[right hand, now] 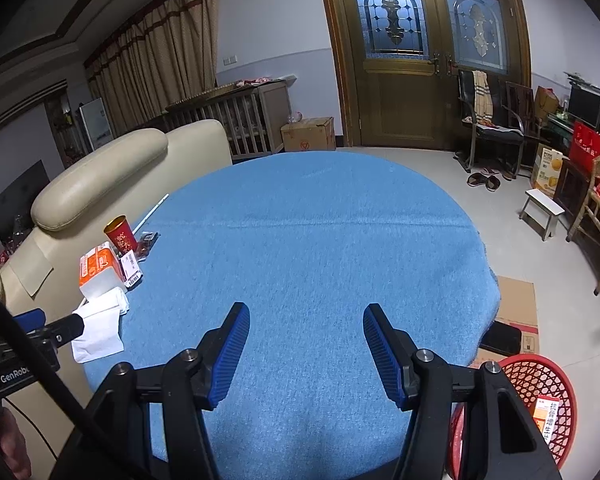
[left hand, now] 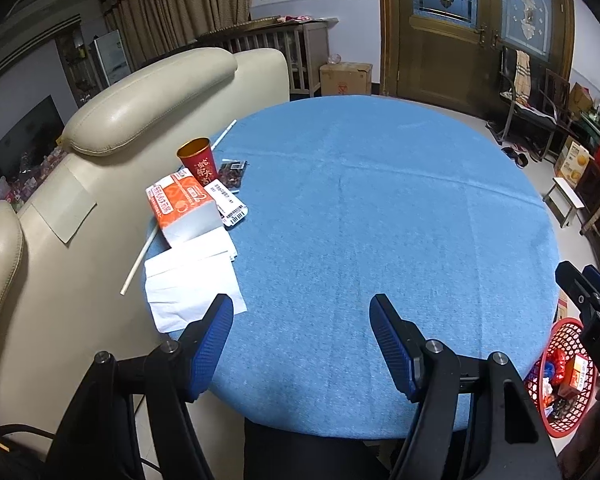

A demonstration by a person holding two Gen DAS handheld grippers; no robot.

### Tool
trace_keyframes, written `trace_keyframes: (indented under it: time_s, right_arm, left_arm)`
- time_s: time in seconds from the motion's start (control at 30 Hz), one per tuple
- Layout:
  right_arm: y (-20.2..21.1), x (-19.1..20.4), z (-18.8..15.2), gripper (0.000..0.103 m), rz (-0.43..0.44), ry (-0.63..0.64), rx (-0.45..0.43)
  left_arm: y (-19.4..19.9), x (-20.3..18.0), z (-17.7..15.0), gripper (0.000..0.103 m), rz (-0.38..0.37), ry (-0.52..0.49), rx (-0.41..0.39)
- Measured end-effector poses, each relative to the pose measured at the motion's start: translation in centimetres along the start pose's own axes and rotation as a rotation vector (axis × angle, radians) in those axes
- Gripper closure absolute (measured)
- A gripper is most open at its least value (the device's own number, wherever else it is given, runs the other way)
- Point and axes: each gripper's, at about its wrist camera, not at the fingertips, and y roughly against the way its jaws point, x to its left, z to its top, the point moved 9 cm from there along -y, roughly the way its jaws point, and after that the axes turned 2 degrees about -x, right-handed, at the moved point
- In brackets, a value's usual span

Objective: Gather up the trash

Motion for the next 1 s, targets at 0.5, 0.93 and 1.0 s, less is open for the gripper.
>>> trace_keyframes:
  time_s: [0.5,0.93,1.0]
  right_arm:
    - [0.1,0.0,-0.6,0.040,0.004,0.002,0.011]
    - [0.0,0.0,-1.2,0.040,0.008,0.000,0.015]
    - [0.2,0.0,-1.2,0.040,0.009,-0.001,0.009]
  left_arm:
    - [-0.2,-0.8,-0.5,0.032,-0.033,-0.001,0.020]
    - [-0.5,-1.1,-1.0,0.032,-0.051,0.002,0.034]
    - [-0.5,-1.1,-1.0,0.032,-0.053,0.003,0.034]
